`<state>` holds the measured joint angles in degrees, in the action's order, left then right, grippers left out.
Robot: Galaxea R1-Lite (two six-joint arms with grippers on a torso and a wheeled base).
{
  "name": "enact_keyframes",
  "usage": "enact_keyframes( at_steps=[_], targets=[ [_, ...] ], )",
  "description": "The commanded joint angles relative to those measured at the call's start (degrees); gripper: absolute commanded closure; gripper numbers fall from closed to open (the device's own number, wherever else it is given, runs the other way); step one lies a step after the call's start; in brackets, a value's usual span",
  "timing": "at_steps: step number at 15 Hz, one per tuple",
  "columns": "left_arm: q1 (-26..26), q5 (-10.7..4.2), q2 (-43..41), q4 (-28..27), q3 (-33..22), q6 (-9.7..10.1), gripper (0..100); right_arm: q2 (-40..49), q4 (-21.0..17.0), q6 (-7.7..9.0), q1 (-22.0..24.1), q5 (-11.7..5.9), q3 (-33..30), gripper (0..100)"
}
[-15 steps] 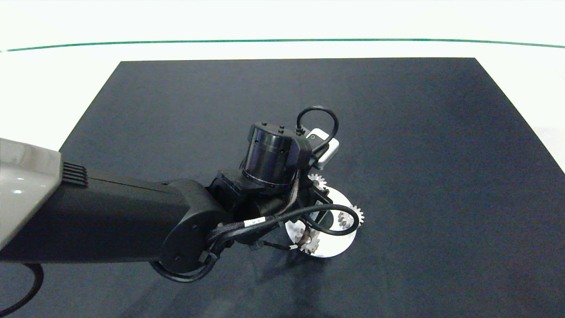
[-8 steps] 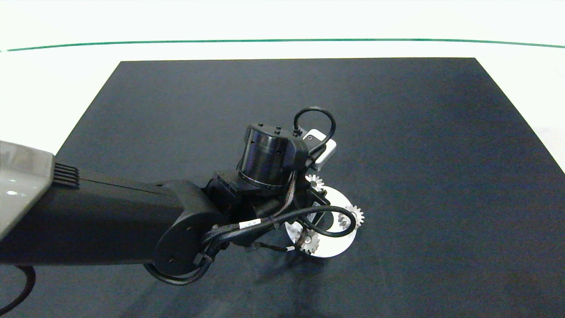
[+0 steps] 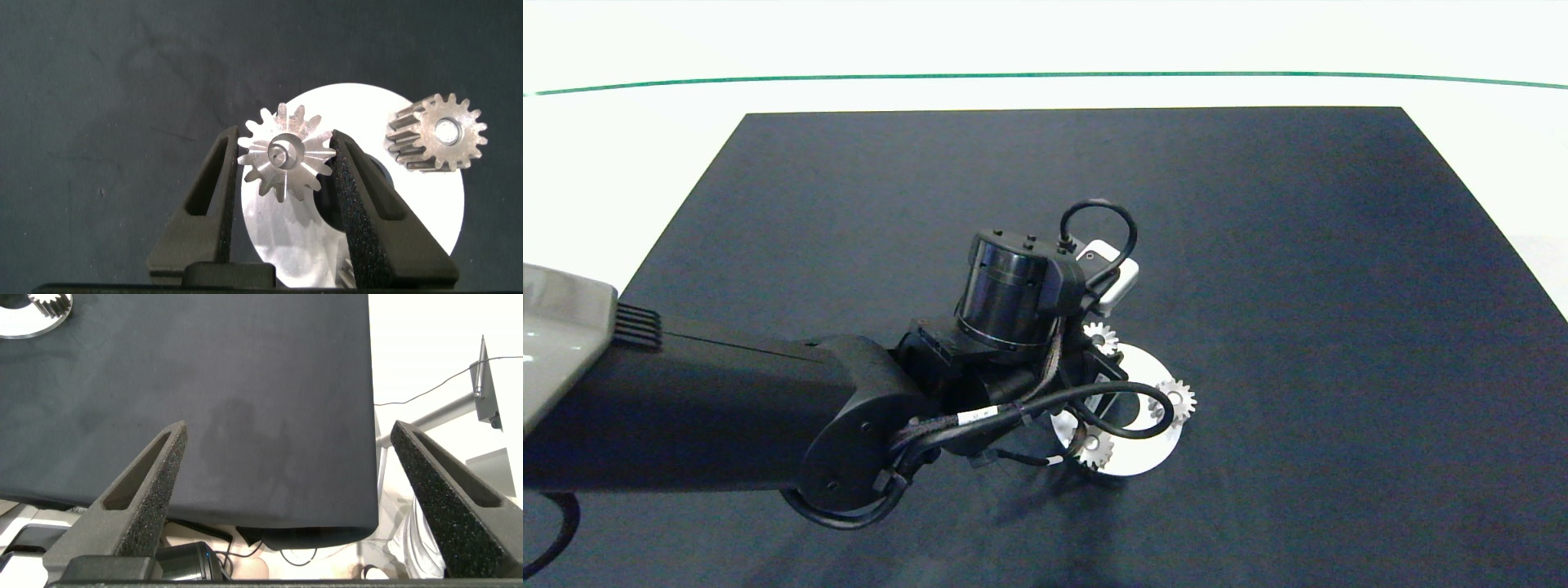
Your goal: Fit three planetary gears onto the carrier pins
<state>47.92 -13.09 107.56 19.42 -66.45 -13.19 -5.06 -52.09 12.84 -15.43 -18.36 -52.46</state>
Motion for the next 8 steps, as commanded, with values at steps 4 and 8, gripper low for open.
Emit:
enact_keyframes(
  at_steps=[4,8],
  targets=[
    [-0.2,-0.09,-0.4,0.2,0.4,-0.17,87,0.0,-0.3,0.08,0.0,-0.1,-0.1,0],
    [0.0,-0.09,-0.6,0.2,0.4,-0.17,0,-0.3,-0.3,0.08,0.0,-0.1,-0.7,0]
  ],
)
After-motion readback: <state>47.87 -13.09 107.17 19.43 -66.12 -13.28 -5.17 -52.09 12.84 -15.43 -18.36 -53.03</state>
